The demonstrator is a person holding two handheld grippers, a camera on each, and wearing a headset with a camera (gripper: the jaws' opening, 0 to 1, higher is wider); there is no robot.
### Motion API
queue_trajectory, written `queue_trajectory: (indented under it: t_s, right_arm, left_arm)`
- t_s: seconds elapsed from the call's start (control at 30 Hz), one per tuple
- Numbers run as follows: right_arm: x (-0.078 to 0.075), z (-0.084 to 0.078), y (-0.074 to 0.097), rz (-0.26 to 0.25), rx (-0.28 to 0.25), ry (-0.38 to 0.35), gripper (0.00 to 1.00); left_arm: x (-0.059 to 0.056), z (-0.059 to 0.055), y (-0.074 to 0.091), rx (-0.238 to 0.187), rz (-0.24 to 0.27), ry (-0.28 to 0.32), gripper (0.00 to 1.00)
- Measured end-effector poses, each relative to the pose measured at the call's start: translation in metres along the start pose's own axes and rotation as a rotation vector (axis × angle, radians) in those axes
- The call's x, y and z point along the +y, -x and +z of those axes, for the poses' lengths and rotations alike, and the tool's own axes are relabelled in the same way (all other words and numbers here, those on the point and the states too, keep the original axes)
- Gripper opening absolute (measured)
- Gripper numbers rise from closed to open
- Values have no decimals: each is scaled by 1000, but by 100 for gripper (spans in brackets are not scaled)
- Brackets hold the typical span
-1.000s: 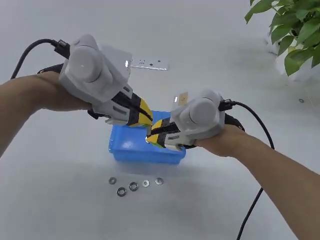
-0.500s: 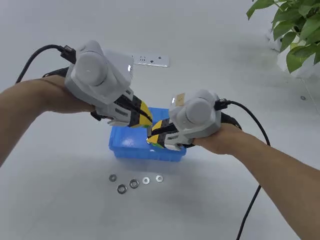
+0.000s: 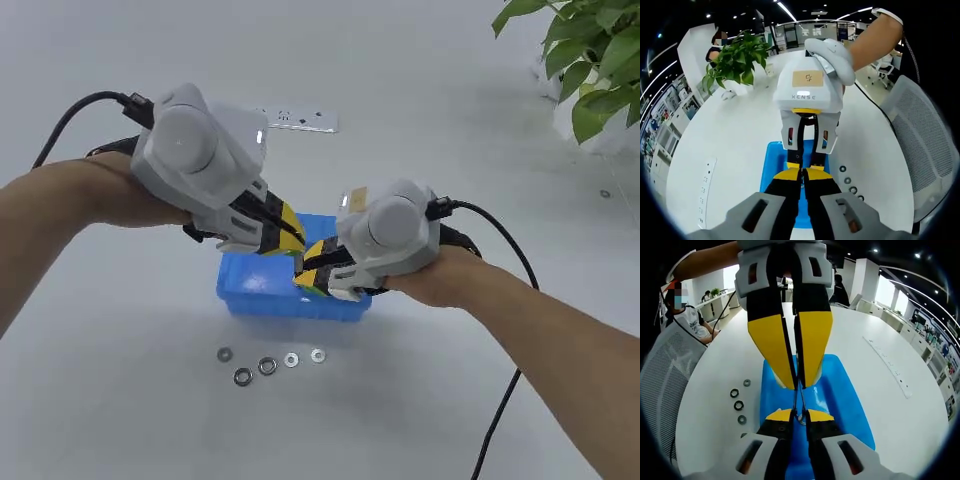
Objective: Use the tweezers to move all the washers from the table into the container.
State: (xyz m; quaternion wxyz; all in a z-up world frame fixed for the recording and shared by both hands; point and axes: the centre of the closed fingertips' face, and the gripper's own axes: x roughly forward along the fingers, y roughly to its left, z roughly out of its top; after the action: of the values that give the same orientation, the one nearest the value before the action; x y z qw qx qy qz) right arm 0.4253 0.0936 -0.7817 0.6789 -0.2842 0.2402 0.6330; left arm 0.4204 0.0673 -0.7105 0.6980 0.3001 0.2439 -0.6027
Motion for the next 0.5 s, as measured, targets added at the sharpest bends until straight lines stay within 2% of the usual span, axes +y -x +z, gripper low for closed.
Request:
queue_trajectory:
  t_s: [0.5]
  right_arm:
    - [-1, 8, 9, -18, -15, 15, 11]
  left_arm:
    - [-1, 9, 9, -7, 4, -7, 6]
